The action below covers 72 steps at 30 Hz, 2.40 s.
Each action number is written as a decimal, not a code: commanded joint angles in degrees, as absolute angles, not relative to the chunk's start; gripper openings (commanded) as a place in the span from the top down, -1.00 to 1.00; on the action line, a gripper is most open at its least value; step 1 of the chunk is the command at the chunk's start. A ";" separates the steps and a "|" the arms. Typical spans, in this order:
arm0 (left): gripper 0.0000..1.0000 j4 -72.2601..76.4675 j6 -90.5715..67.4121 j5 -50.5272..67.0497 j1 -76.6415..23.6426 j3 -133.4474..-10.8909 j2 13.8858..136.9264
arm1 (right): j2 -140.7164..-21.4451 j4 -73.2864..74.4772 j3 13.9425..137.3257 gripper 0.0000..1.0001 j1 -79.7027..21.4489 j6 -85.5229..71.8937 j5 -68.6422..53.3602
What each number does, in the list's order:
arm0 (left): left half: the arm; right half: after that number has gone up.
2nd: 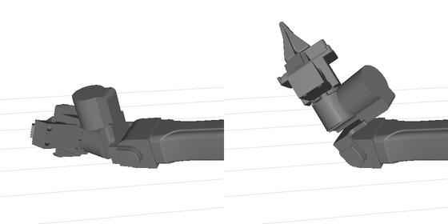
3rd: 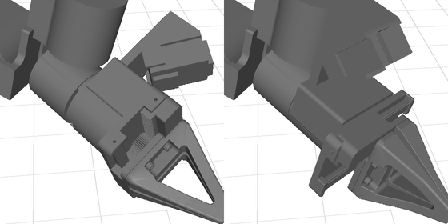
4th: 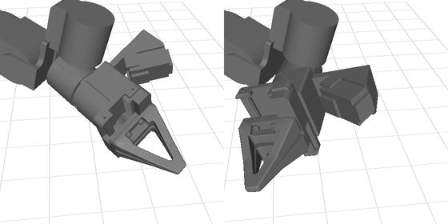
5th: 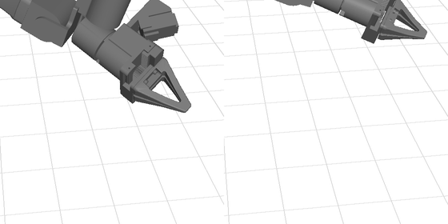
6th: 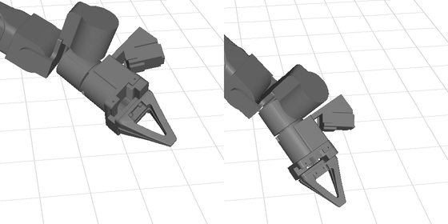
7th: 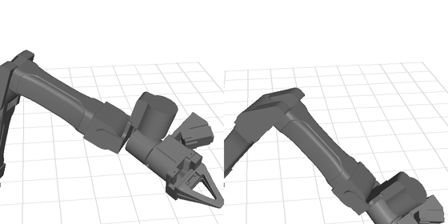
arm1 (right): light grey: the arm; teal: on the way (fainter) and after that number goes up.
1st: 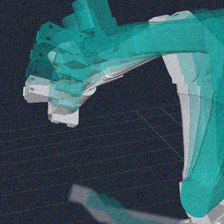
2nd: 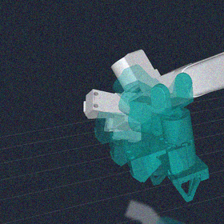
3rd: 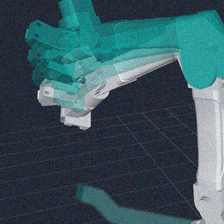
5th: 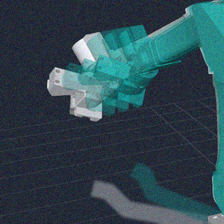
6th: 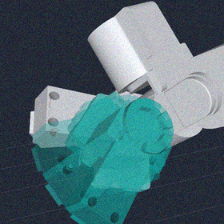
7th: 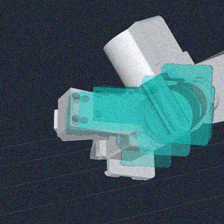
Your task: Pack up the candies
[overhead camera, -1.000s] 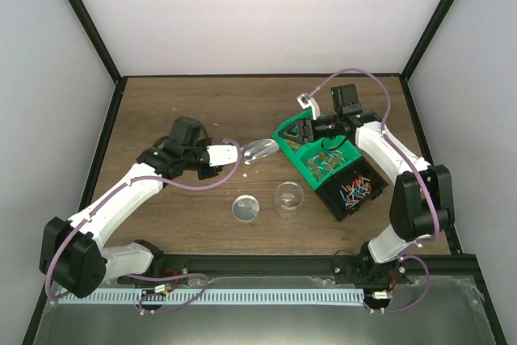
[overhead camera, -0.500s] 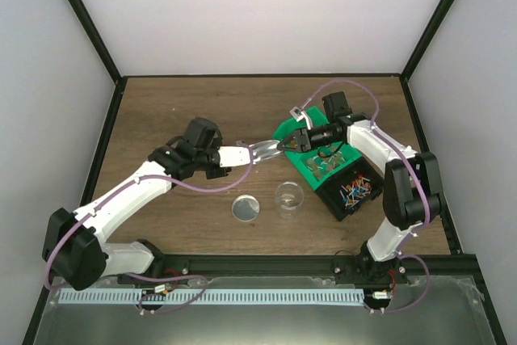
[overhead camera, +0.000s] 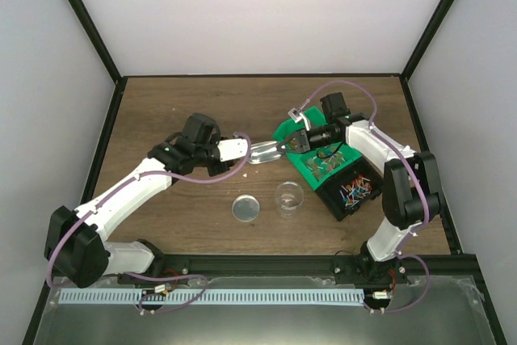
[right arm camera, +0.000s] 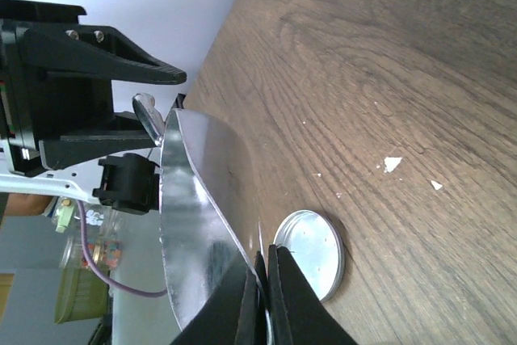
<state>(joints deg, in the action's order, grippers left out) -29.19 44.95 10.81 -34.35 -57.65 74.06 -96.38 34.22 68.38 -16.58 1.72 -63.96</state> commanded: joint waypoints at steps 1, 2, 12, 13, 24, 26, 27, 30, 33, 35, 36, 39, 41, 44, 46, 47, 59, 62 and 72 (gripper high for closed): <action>0.27 -25.22 41.43 19.53 -31.90 -57.67 72.27 | -96.50 35.41 69.50 0.99 -17.04 2.94 -69.38; 0.27 -25.18 41.59 21.32 -31.38 -57.47 72.19 | -96.57 35.61 69.52 0.99 -17.03 3.17 -69.69; 0.54 -24.81 43.91 32.31 -29.00 -57.02 72.81 | -96.63 36.65 69.54 0.99 -16.98 4.56 -70.92; 0.56 -24.93 43.90 33.32 -28.95 -57.10 72.86 | -96.75 36.72 69.52 0.99 -16.99 4.65 -71.00; 0.92 -23.55 43.20 32.82 -28.92 -55.39 72.73 | -97.48 37.03 70.04 0.99 -16.89 4.75 -72.00; 0.92 -23.53 41.94 32.47 -28.92 -55.73 72.73 | -97.55 36.88 70.30 0.88 -16.73 4.83 -71.59; 0.92 -23.66 41.04 32.06 -28.92 -55.94 72.75 | -97.49 36.88 70.62 0.69 -16.41 4.97 -70.37; 0.92 -24.39 36.54 28.90 -28.92 -57.48 72.67 | -96.51 37.06 72.03 -0.31 -13.28 6.38 -66.10; 0.92 -25.02 32.39 23.55 -28.92 -59.12 71.97 | -94.44 34.96 71.88 -0.70 -7.29 7.25 -63.14; 0.92 -26.39 31.90 21.56 -28.92 -60.19 71.73 | -94.66 36.61 73.47 -0.72 -3.78 10.94 -59.74; 0.92 -27.13 32.05 21.04 -28.92 -60.70 71.91 | -95.13 37.44 74.43 -0.72 -2.28 12.27 -57.54; 0.92 -28.53 30.78 19.08 -28.84 -62.31 73.08 | -98.52 41.48 79.33 -0.72 2.06 17.02 -52.42; 0.92 -29.16 30.30 18.87 -28.66 -63.38 74.64 | -101.29 44.00 82.81 -0.72 4.80 19.35 -50.94; 0.92 -31.11 29.69 19.70 -28.20 -65.96 79.12 | -105.12 45.71 86.94 -0.73 7.34 22.17 -48.65; 0.92 -31.78 30.27 20.65 -27.93 -67.84 82.57 | -107.16 46.51 89.89 -0.73 7.73 23.20 -45.03; 0.92 -32.34 30.85 20.79 -27.93 -69.11 83.83 | -108.10 46.81 91.05 -0.73 7.73 23.87 -43.42; 0.92 -38.27 33.69 23.51 -28.20 -77.51 90.96 | -108.04 54.72 84.19 -0.71 8.43 36.29 -31.38; 0.92 -42.33 34.17 22.77 -28.18 -79.21 92.55 | -105.51 54.70 81.16 -0.69 8.53 39.11 -30.58; 0.92 -44.58 30.51 20.53 -27.90 -80.84 95.40 | -106.93 49.35 81.57 -0.09 5.79 31.92 -26.48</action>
<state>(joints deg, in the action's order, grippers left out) -43.29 32.21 20.64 -28.10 -78.87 93.86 -107.13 52.93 79.05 7.66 35.18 -28.34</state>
